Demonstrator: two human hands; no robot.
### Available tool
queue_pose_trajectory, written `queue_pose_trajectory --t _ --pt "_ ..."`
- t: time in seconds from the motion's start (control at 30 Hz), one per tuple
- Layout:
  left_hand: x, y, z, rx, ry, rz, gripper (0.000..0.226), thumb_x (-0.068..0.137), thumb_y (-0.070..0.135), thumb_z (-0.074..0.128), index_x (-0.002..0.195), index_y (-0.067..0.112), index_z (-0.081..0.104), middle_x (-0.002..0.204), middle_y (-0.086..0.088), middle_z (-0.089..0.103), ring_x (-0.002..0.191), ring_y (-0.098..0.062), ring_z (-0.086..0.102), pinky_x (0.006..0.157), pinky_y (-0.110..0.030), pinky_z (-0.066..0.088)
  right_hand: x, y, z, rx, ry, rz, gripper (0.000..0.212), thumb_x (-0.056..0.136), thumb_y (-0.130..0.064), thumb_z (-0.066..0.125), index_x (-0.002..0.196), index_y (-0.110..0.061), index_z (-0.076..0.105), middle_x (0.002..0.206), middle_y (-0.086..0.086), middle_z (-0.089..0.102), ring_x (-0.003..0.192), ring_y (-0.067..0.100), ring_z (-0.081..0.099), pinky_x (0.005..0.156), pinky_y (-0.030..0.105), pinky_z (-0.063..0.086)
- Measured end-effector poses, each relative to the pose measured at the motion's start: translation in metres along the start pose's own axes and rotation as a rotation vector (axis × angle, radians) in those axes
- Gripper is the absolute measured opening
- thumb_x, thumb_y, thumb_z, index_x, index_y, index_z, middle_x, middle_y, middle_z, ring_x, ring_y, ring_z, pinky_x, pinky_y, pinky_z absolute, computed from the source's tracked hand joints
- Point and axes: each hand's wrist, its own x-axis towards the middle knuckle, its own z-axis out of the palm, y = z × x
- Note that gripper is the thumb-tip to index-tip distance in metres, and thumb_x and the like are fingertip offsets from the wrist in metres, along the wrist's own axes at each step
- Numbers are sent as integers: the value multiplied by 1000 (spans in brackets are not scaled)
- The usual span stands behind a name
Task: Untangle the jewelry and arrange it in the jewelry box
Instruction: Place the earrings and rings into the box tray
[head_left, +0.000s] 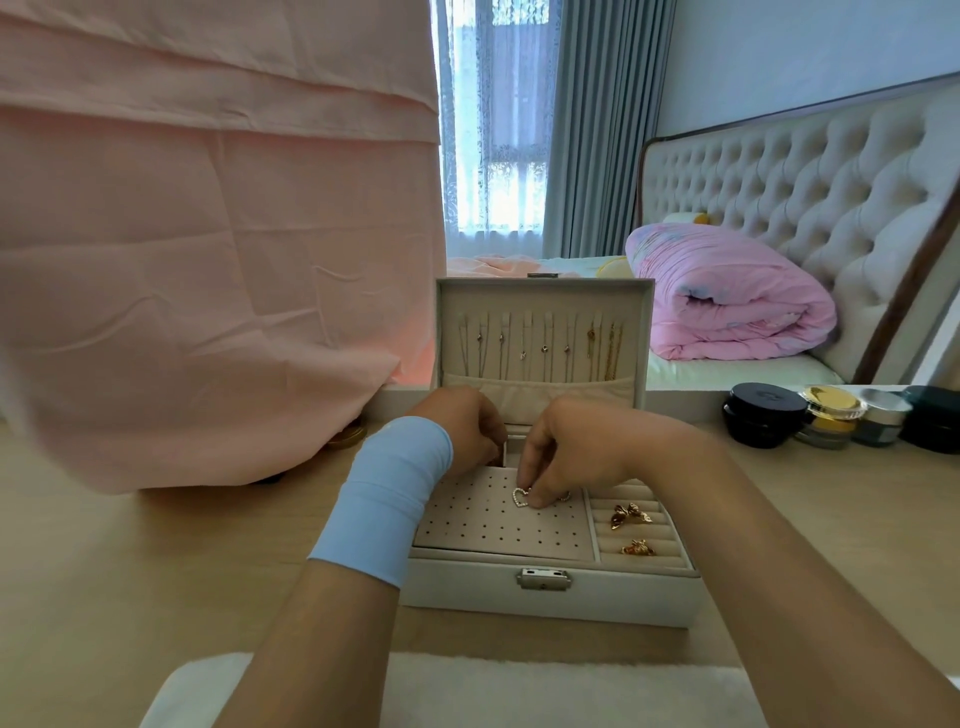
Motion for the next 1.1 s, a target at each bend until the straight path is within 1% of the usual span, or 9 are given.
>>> queue_pose_trajectory --t 0.17,0.3,0.37,0.47,0.53,0.6,0.73,0.83,1.1 --pt "-7 4 -9 -195 -19 86 21 89 14 62 101 27 72 92 10 70 85 -7 63 85 -24 50 -4 2 -5 101 26 -30 9 82 -25 83 85 -28 75 72 -19 69 65 -7 61 66 16 44" --pt "-9 3 -13 -410 -90 102 34 87 -2 55 109 21 68 101 4 73 60 4 61 55 -13 46 -6 7 -12 406 202 -60 5 86 -16 78 88 -15 74 73 -1 74 55 7 64 55 25 53" --pt "-10 4 -13 -508 -102 101 32 88 2 60 116 18 65 102 -4 73 56 2 60 50 -12 44 -5 8 -11 563 309 -52 5 88 -12 75 91 -11 72 77 6 76 58 14 68 50 25 53" --pt "-9 5 -8 -575 -68 85 25 89 12 68 113 17 64 90 -5 73 60 -3 63 53 -17 50 0 11 -7 665 373 -37 3 91 -13 73 93 -11 72 82 8 77 61 17 70 46 25 51" --pt "-6 4 -1 -627 -23 35 19 87 9 70 106 12 66 83 -10 73 65 -13 65 63 -25 56 5 13 -4 681 378 -20 5 91 -16 73 94 -12 72 85 8 77 61 17 70 45 26 50" --pt "-2 4 6 -644 26 4 13 86 5 71 98 9 67 75 -10 71 62 -14 66 61 -25 57 8 16 -1 650 408 4 6 90 -20 76 91 -14 73 84 5 77 59 17 70 46 28 50" --pt "1 5 13 -554 58 0 14 83 7 73 94 15 71 84 -7 74 68 -13 68 70 -26 60 11 19 2 562 479 47 8 89 -22 76 85 -16 72 77 2 76 52 14 67 48 26 50" --pt "1 2 9 -447 56 10 19 80 11 74 94 23 71 87 2 75 75 -12 69 77 -29 59 16 22 5 490 501 61 8 89 -20 75 81 -18 73 75 3 76 47 11 64 60 34 60" --pt "-1 0 0 -275 67 -11 21 84 9 68 98 23 71 95 3 74 90 -14 69 91 -36 56 18 18 12 440 442 28 10 91 -20 71 82 -19 74 79 3 76 42 -1 56 53 25 48"
